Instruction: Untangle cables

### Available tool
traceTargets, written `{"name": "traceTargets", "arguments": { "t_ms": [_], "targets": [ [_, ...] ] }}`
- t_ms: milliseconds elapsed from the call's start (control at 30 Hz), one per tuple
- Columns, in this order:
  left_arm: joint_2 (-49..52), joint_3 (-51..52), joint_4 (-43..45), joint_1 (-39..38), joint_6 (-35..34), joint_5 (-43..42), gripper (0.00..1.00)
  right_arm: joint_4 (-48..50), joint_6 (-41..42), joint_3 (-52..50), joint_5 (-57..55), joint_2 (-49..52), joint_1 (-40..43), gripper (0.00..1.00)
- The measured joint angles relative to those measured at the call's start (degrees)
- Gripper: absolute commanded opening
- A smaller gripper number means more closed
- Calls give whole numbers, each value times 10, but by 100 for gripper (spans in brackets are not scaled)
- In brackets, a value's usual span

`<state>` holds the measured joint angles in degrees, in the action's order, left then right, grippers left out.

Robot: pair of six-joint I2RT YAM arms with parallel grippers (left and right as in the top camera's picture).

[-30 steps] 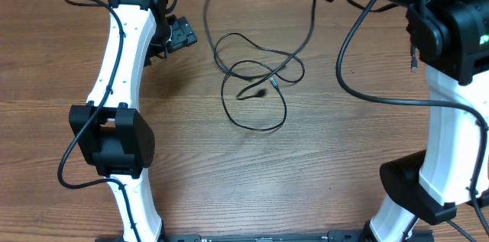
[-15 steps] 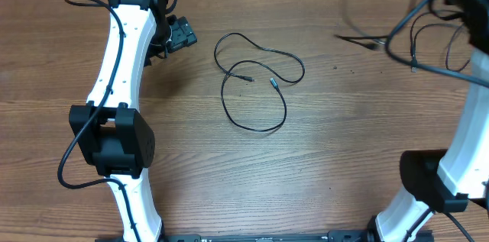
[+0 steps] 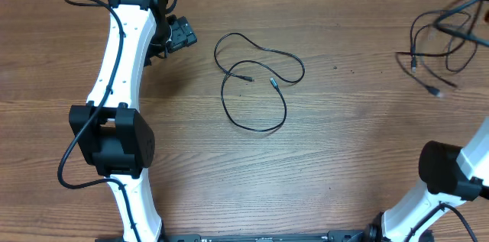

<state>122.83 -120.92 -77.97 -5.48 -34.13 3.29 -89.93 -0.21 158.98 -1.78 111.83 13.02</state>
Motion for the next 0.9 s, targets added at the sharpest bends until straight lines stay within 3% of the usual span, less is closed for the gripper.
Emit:
{"name": "traceTargets", "arguments": {
  "t_ms": [367, 633, 900],
  "targets": [
    [0, 0, 1, 0, 0, 0, 100, 64, 2, -110, 8, 66, 28, 4],
    [0, 0, 2, 0, 0, 0, 100, 109, 14, -197, -15, 86, 155, 4],
    [0, 0, 2, 0, 0, 0, 100, 192, 19, -263, 29, 87, 268, 4]
  ]
}}
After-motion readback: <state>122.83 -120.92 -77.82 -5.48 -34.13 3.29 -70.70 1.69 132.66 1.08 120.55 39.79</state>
